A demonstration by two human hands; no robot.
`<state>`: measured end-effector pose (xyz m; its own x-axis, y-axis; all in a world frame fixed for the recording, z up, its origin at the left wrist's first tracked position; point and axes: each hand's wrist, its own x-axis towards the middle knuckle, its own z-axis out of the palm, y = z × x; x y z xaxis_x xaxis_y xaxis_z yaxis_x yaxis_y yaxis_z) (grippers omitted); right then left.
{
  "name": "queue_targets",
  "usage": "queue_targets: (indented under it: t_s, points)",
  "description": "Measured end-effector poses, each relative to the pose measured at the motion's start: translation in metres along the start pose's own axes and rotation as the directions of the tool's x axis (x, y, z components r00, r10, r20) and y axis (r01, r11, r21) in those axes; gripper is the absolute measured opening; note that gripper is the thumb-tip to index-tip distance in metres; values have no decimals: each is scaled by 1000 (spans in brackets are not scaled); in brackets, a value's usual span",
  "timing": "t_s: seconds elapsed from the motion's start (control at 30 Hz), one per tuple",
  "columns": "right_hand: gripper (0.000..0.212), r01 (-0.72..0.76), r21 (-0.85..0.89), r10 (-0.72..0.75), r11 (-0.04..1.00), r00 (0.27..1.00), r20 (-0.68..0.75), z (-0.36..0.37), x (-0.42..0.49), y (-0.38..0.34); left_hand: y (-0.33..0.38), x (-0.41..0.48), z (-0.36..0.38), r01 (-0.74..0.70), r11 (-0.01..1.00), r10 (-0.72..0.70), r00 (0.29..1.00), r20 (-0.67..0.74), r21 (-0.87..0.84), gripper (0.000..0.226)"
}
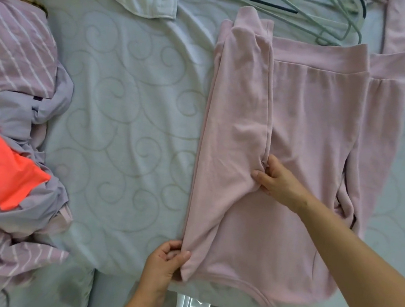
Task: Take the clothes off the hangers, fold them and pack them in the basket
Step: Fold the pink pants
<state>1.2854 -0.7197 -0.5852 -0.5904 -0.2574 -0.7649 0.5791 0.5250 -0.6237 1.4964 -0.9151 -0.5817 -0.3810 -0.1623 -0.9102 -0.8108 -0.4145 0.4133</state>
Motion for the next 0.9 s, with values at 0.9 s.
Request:
queue_targets:
  t_s: [0.9]
  points:
    - [54,354,-687,-677,634,683,-273,49,-6,46,28,54,50,-465,-334,633,533,561,820,62]
